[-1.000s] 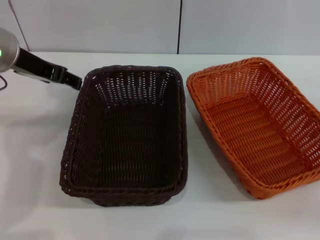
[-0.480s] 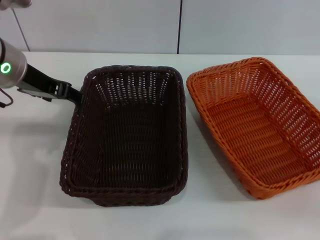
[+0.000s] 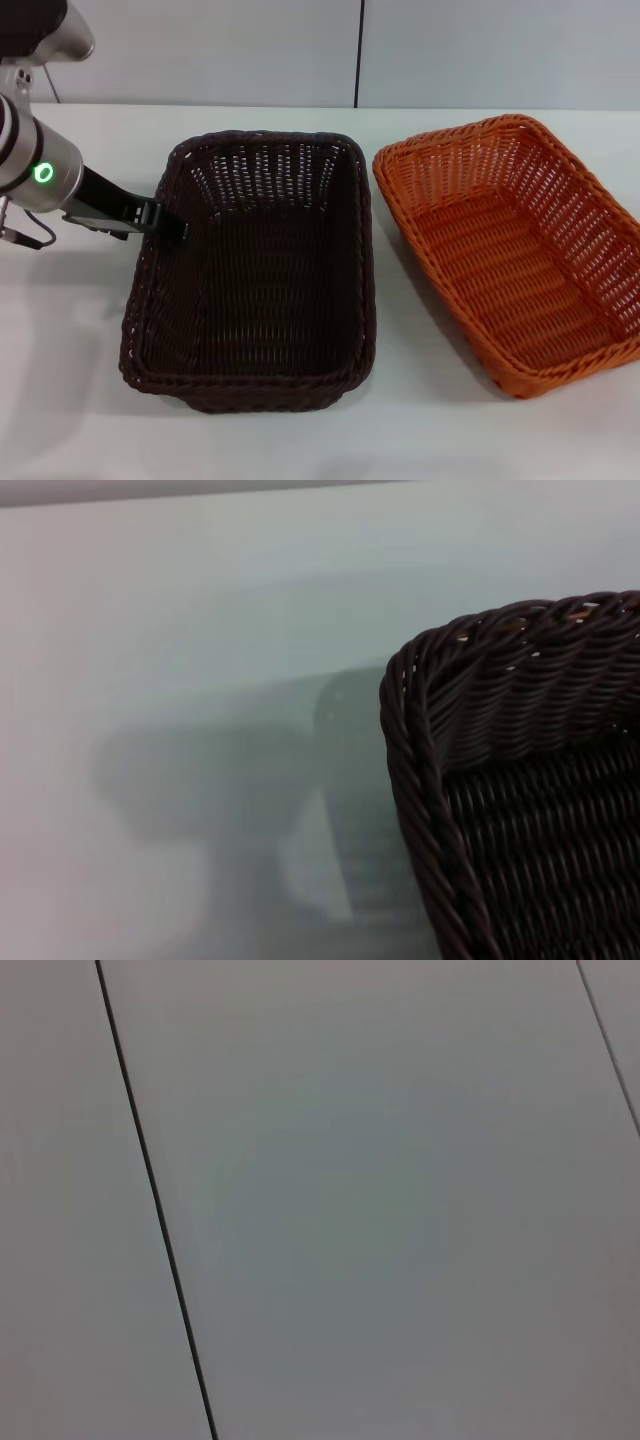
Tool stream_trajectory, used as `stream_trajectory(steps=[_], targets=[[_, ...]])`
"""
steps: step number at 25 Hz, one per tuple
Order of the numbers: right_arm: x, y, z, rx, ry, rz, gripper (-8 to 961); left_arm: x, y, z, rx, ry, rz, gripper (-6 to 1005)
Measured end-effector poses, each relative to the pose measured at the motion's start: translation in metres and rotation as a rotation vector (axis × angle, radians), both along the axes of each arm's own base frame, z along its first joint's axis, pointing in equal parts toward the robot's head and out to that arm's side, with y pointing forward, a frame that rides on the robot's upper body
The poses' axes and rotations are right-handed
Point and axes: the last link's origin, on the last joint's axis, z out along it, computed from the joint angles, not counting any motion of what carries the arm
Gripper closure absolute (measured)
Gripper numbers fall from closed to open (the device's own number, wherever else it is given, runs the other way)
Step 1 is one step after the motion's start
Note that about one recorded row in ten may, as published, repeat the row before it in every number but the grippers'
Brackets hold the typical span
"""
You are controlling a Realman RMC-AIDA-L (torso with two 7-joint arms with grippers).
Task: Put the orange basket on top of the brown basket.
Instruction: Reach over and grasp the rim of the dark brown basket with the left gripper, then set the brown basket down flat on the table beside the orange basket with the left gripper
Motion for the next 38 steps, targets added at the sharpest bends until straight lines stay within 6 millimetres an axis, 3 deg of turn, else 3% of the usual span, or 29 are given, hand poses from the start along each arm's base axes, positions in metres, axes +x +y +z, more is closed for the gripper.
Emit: stream_trajectory(steps=[5, 20, 28, 38], targets=[[0.001, 0.002, 0.0, -0.007, 0.003, -0.007, 163, -0.001, 0.001, -0.002, 0.006, -0.009, 0.0, 207], [0.002, 0.006, -0.002, -0.025, 0.014, -0.024, 164, -0.002, 0.002, 0.001, 0.01, -0.016, -0.007, 768], [0.002, 0.007, -0.002, -0.027, 0.015, -0.028, 163, 0.002, 0.002, 0.004, 0.0, -0.034, -0.042, 770], [0.003, 0.007, -0.001, -0.027, 0.015, -0.032, 164, 0.011, 0.001, 0.032, 0.0, -0.147, -0.137, 783]])
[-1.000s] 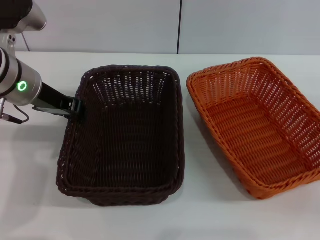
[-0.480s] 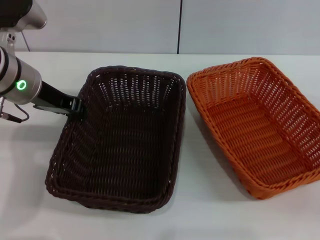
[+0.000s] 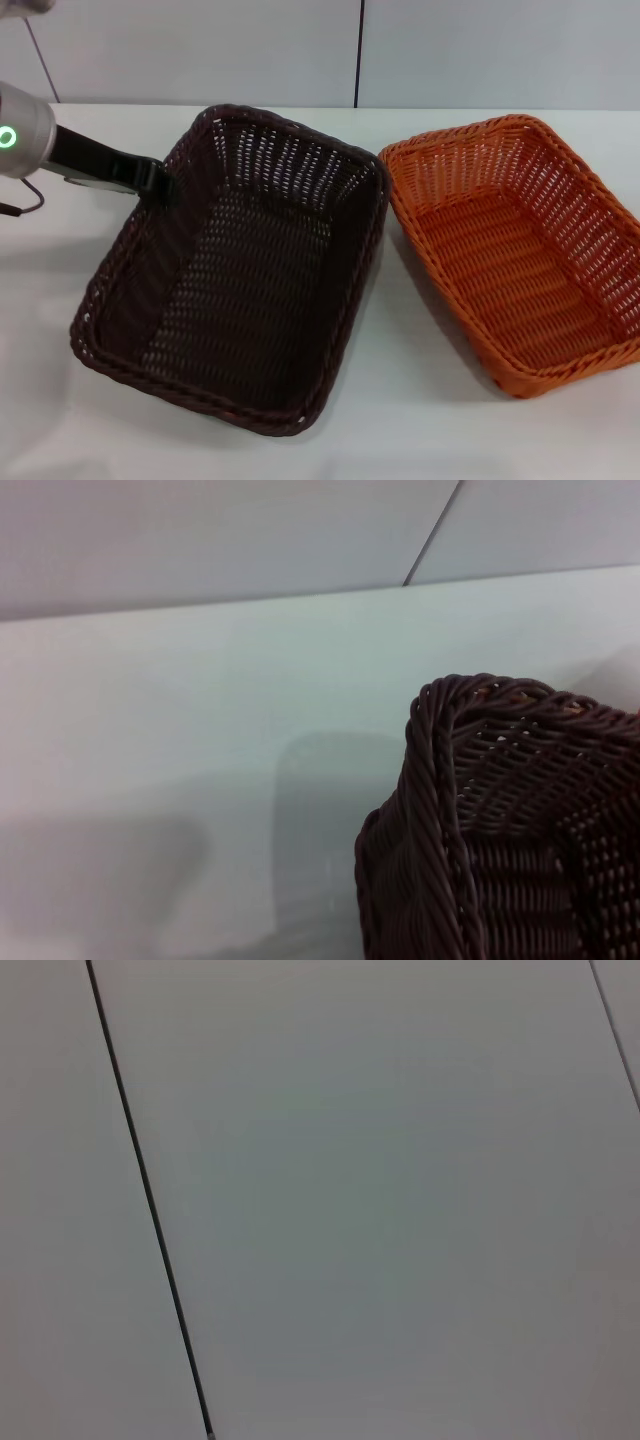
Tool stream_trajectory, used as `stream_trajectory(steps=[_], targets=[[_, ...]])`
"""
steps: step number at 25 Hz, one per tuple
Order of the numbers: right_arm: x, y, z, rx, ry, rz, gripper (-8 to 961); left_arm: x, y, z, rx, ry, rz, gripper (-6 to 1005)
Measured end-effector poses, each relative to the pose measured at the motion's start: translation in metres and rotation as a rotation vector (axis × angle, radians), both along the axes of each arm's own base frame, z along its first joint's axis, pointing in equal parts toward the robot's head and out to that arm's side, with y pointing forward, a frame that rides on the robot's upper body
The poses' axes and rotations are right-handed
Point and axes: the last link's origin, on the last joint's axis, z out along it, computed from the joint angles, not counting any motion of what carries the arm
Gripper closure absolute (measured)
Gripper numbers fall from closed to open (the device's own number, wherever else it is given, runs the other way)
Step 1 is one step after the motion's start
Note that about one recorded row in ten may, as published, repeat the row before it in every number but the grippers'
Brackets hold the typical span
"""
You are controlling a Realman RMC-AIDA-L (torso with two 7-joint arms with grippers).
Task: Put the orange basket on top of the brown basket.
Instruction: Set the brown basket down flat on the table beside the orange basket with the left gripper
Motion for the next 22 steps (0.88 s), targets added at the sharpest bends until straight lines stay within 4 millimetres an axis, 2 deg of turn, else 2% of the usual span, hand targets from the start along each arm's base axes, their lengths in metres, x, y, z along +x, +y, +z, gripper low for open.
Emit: stream_trajectory(steps=[14, 22], targets=[[-0.002, 0.004, 0.001, 0.001, 0.001, 0.005, 164, 0.006, -0.001, 0.029, 0.041, -0.015, -0.096, 793], [-0.001, 0.005, 0.003, 0.007, 0.008, -0.005, 164, 0.013, -0.003, 0.039, -0.022, -0.045, -0.206, 792]])
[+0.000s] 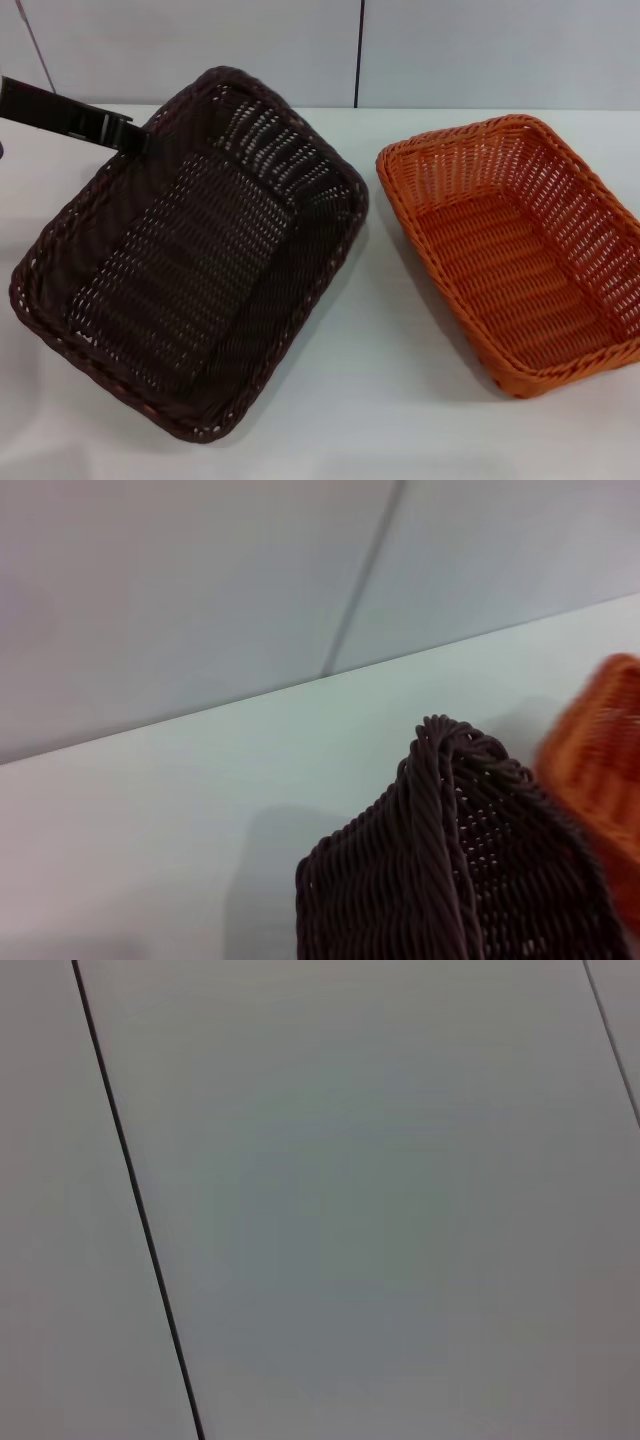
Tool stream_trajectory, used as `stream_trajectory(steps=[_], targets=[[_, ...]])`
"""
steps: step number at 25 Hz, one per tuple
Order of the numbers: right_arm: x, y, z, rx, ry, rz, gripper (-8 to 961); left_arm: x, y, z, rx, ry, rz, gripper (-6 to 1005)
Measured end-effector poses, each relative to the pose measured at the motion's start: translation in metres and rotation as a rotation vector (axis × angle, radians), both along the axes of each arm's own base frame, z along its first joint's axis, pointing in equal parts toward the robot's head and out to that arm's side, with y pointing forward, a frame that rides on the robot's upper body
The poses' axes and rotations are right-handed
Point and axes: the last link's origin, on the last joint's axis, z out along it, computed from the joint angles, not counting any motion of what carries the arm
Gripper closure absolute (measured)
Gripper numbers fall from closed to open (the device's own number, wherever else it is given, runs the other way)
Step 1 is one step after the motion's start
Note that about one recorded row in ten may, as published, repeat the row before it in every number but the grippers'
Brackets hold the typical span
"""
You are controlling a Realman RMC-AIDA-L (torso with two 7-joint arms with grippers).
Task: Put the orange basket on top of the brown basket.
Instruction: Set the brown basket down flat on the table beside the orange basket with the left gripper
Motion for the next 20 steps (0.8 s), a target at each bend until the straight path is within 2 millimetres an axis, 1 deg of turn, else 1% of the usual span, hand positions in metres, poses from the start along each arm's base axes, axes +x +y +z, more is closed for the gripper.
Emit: stream_trajectory(steps=[4, 10, 13, 16, 18, 20], targets=[[0.0, 0.003, 0.0, -0.007, 0.002, -0.007, 164, 0.001, 0.001, 0.003, -0.034, -0.035, -0.023, 792], [0.0, 0.004, 0.001, -0.011, 0.002, -0.011, 163, 0.004, 0.007, 0.005, -0.127, -0.115, -0.069, 793], [0.001, 0.004, 0.001, -0.011, 0.0, -0.014, 163, 0.003, 0.01, -0.001, -0.18, -0.134, -0.077, 793], [0.002, 0.003, 0.002, -0.01, 0.0, -0.015, 163, 0.006, 0.013, -0.013, -0.232, -0.146, -0.085, 793], [0.002, 0.003, 0.002, -0.011, -0.001, -0.016, 163, 0.011, 0.016, -0.023, -0.263, -0.151, -0.106, 793], [0.002, 0.003, 0.002, -0.011, -0.001, -0.016, 163, 0.014, 0.018, -0.027, -0.274, -0.152, -0.118, 793]])
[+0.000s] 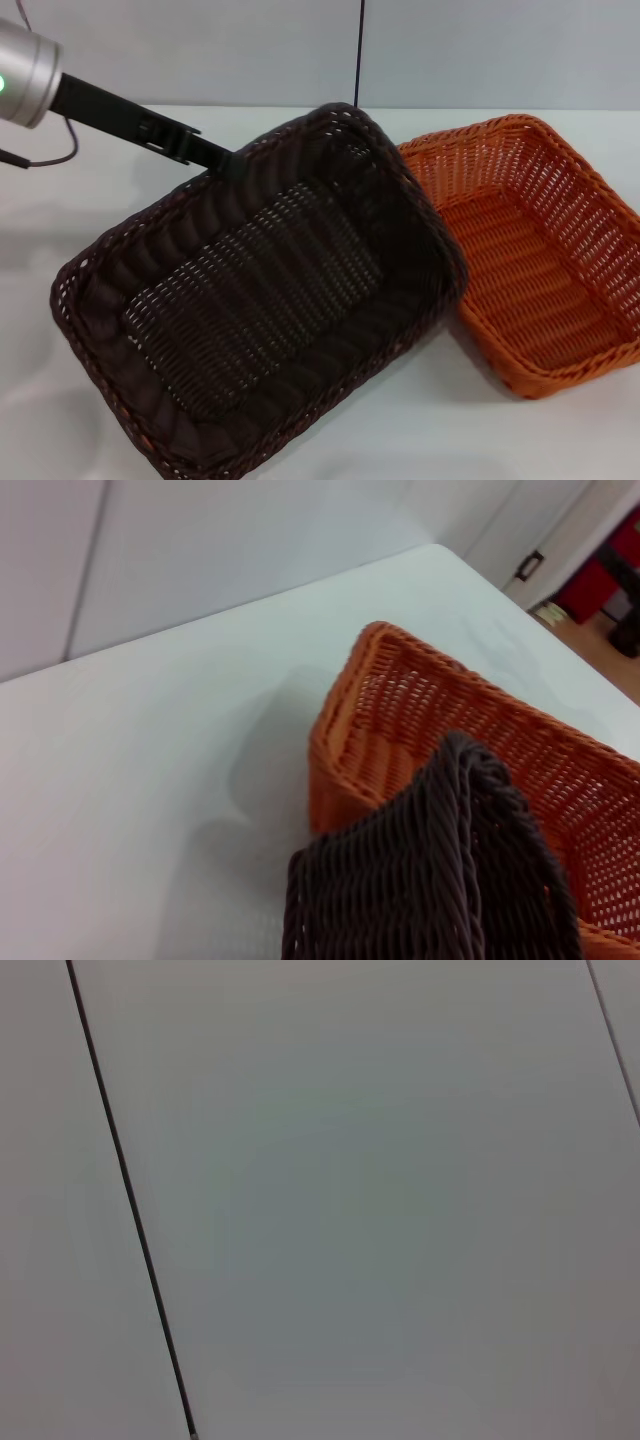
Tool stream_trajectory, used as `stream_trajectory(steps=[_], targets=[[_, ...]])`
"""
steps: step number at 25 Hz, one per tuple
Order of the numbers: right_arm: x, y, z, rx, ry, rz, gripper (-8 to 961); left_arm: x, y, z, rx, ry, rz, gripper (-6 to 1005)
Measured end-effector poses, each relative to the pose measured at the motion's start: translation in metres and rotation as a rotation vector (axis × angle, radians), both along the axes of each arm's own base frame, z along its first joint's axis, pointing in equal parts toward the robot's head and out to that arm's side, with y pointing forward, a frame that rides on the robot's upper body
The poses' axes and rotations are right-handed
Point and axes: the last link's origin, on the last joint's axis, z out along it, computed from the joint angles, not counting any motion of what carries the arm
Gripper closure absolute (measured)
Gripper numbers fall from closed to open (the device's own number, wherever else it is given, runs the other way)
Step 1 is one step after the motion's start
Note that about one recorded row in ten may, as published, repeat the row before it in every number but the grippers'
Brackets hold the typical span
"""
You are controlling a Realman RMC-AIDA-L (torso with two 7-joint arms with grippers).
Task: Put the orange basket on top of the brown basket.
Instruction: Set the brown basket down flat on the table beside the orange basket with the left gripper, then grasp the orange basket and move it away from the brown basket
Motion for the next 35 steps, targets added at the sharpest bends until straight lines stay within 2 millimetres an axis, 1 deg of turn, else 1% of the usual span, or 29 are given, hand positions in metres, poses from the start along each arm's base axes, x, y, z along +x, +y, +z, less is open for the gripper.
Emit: stream_trajectory(steps=[1, 2, 3, 6, 7, 8, 9, 10, 11, 12, 13, 14, 16, 17, 18, 20, 23, 25, 31, 35], targets=[[0.0, 0.0, 0.0, 0.0, 0.0, 0.0, 163, 0.005, 0.003, -0.006, -0.014, 0.001, -0.017, 793], [0.0, 0.0, 0.0, 0.0, 0.0, 0.0, 163, 0.005, 0.003, -0.006, -0.014, 0.001, -0.017, 793], [0.0, 0.0, 0.0, 0.0, 0.0, 0.0, 163, 0.009, 0.005, -0.011, -0.022, -0.001, -0.025, 793], [0.0, 0.0, 0.0, 0.0, -0.001, -0.001, 163, 0.011, 0.006, -0.015, -0.027, -0.004, -0.026, 793], [0.0, 0.0, 0.0, 0.0, -0.001, -0.001, 163, 0.016, 0.008, -0.027, -0.041, -0.003, -0.031, 793], [0.001, -0.001, 0.0, 0.0, -0.001, -0.002, 163, 0.02, 0.009, -0.036, -0.045, 0.0, -0.037, 793], [0.001, -0.001, 0.0, 0.0, -0.001, -0.002, 163, 0.02, 0.009, -0.036, -0.045, 0.0, -0.037, 794], [0.001, -0.001, 0.0, 0.0, 0.0, -0.003, 163, 0.022, 0.009, -0.042, -0.048, 0.002, -0.04, 794], [0.002, -0.002, -0.001, -0.001, 0.0, -0.005, 163, 0.029, 0.009, -0.054, -0.054, -0.004, -0.052, 794], [0.002, -0.002, -0.001, -0.001, 0.0, -0.005, 163, 0.029, 0.009, -0.054, -0.054, -0.004, -0.052, 794], [0.002, -0.002, -0.001, -0.001, 0.001, -0.006, 163, 0.035, 0.009, -0.064, -0.058, -0.013, -0.067, 794], [0.002, -0.002, -0.001, -0.001, 0.001, -0.006, 163, 0.035, 0.009, -0.064, -0.058, -0.013, -0.067, 794], [0.002, -0.003, -0.001, -0.001, 0.001, -0.006, 163, 0.045, 0.008, -0.078, -0.06, -0.027, -0.091, 794], [0.002, -0.003, -0.001, -0.001, 0.001, -0.006, 163, 0.045, 0.008, -0.078, -0.06, -0.027, -0.091, 794], [0.002, -0.003, -0.001, -0.001, 0.001, -0.006, 163, 0.05, 0.008, -0.085, -0.063, -0.033, -0.109, 794], [0.002, -0.003, -0.001, -0.001, 0.002, -0.007, 163, 0.052, 0.007, -0.087, -0.068, -0.032, -0.114, 794], [0.003, -0.002, -0.002, -0.005, 0.009, -0.017, 164, 0.059, 0.005, -0.099, -0.091, -0.015, -0.138, 795], [0.004, -0.002, -0.002, -0.007, 0.011, -0.02, 164, 0.06, 0.004, -0.101, -0.089, -0.011, -0.145, 796], [0.004, -0.001, -0.003, -0.013, 0.011, -0.024, 164, 0.06, 0.009, -0.1, -0.045, -0.013, -0.148, 644], [0.003, 0.003, -0.001, -0.052, 0.002, -0.009, 163, 0.056, 0.016, -0.091, 0.031, -0.025, -0.141, 554]])
